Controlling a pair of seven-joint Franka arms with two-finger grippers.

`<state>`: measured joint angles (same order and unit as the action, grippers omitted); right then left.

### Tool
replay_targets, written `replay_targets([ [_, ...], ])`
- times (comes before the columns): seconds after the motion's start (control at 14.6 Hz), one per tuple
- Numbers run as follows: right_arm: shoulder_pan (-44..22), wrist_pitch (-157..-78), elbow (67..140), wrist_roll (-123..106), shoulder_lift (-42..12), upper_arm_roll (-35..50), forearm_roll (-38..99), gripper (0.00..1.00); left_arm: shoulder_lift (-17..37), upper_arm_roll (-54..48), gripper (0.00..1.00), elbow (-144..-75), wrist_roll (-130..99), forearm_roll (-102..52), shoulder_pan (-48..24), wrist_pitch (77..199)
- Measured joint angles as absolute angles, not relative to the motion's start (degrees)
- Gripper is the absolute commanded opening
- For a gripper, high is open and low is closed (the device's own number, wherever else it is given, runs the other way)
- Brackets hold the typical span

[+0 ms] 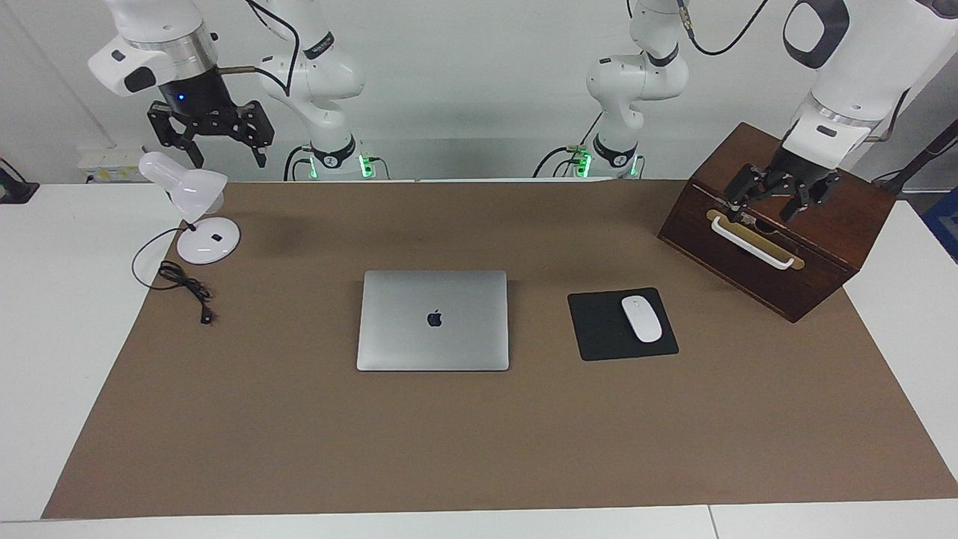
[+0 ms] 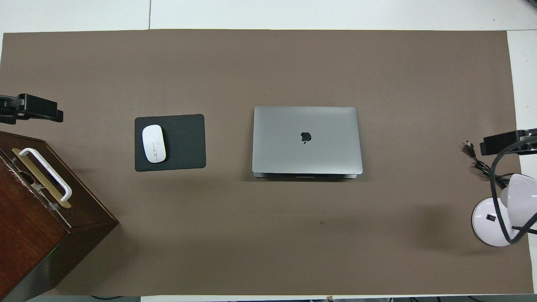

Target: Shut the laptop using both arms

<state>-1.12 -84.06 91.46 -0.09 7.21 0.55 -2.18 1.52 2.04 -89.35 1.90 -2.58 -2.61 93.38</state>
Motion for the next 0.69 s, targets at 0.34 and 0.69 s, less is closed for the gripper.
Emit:
replay_targets([
  [0.34, -1.12, -83.92, 91.46, -0.10, 7.21, 0.55, -2.18, 1.00, 1.52, 2.30, 1.00, -89.35, 1.90, -2.56, -2.77, 93.21],
  [0.69, -1.12, -83.92, 91.46, -0.09, 7.21, 0.55, -2.18, 1.00, 1.50, 4.54, 1.00, -89.43, 1.88, -2.22, -4.40, 92.85],
])
